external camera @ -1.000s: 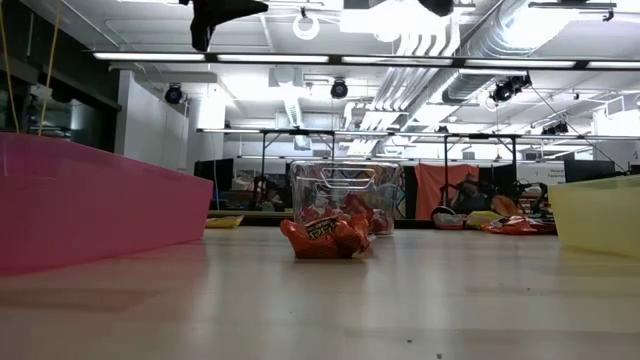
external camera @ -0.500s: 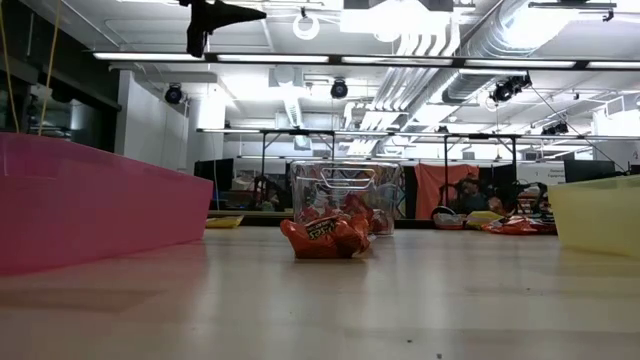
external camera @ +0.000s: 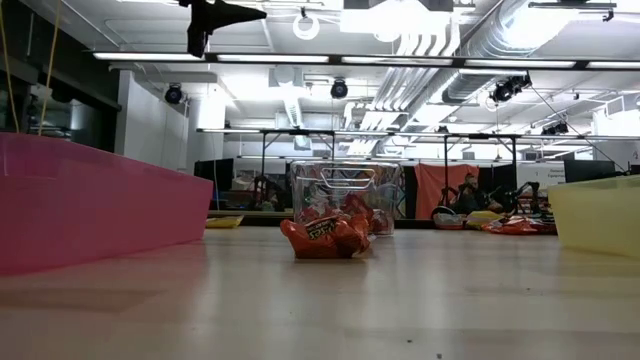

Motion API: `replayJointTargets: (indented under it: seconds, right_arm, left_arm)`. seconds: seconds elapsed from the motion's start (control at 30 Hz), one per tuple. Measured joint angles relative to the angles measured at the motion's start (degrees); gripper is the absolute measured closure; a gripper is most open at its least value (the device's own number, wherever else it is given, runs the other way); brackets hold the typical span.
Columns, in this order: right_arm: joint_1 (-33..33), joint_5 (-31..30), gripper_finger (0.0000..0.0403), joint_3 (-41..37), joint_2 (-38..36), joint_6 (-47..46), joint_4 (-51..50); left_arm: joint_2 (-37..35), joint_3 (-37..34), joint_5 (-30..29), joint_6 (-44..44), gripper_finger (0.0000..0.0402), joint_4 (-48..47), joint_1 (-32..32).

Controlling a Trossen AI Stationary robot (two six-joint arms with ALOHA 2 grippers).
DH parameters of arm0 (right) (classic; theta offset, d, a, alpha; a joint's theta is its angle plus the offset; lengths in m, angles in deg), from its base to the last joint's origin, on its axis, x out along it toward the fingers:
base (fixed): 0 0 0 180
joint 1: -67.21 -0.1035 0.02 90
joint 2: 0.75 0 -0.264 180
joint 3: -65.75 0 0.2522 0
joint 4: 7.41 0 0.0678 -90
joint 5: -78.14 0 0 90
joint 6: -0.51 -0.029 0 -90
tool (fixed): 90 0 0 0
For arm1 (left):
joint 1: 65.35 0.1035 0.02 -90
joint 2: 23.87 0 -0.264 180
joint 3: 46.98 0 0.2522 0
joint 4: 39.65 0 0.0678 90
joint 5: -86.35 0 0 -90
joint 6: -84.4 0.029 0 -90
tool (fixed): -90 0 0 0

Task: Sort candy
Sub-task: Put the red candy into the transparent bin

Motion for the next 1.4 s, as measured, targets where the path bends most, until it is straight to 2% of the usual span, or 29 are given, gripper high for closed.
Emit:
replayJointTargets:
  seconds: [0.2, 0.47, 0.53, 0.6, 0.73, 0.77, 0.83, 0.93, 1.1, 1.23, 1.4]
  right_arm:
    - [-0.4, 2.4, 0.0144, 0.0, 7.0, 3.7, 2.2]
    - [-0.2, 2.9, 0.0153, 0.2, 11.0, 3.4, 3.1]
    - [-0.1, 3.6, 0.0177, 0.3, 11.0, 3.4, 2.5]
    - [-0.2, 3.7, 0.0221, 1.5, 11.2, 3.7, 0.4]
    - [-0.2, 3.8, 0.0356, 5.9, 10.9, 7.8, -4.6]
    - [-0.2, 3.7, 0.0378, 7.3, 10.4, 8.8, -5.5]
    - [0.2, 3.0, 0.0382, 10.4, 8.8, 10.2, -8.4]
    - [1.4, -0.6, 0.0374, 15.2, 5.9, 10.9, -14.7]
    - [5.5, -11.1, 0.0397, 23.4, -0.6, 14.3, -22.0]
    - [10.2, -22.7, 0.0398, 26.1, -5.4, 19.7, -20.6]
    - [17.6, -31.5, 0.04, 23.6, -7.7, 31.9, -11.7]
  left_arm:
    - [0.0, 0.0, 0.9, 0.9, 0.0227, 0.0, 0.0]
    - [0.0, 0.0, 1.4, 1.3, 0.0227, 0.0, 0.0]
    - [0.0, 0.0, 1.4, 1.3, 0.0227, 0.0, 0.0]
    - [0.0, 0.0, 1.4, 1.6, 0.0227, 0.0, 0.0]
    - [0.0, 0.0, 1.4, 2.8, 0.0227, 0.1, 0.0]
    - [0.0, 0.0, 1.4, 2.8, 0.0227, 0.2, 0.0]
    - [0.0, 0.0, 1.4, 2.8, 0.0227, 0.2, 0.0]
    - [0.0, 0.0, 1.4, 2.8, 0.0227, 0.2, 0.0]
    - [0.0, 0.0, 1.4, 3.1, 0.0227, 0.2, 0.0]
    - [0.0, 0.0, 1.4, 4.4, 0.0227, 0.2, 0.0]
    - [0.0, 0.0, 4.1, 4.0, 0.0227, 0.6, 0.0]
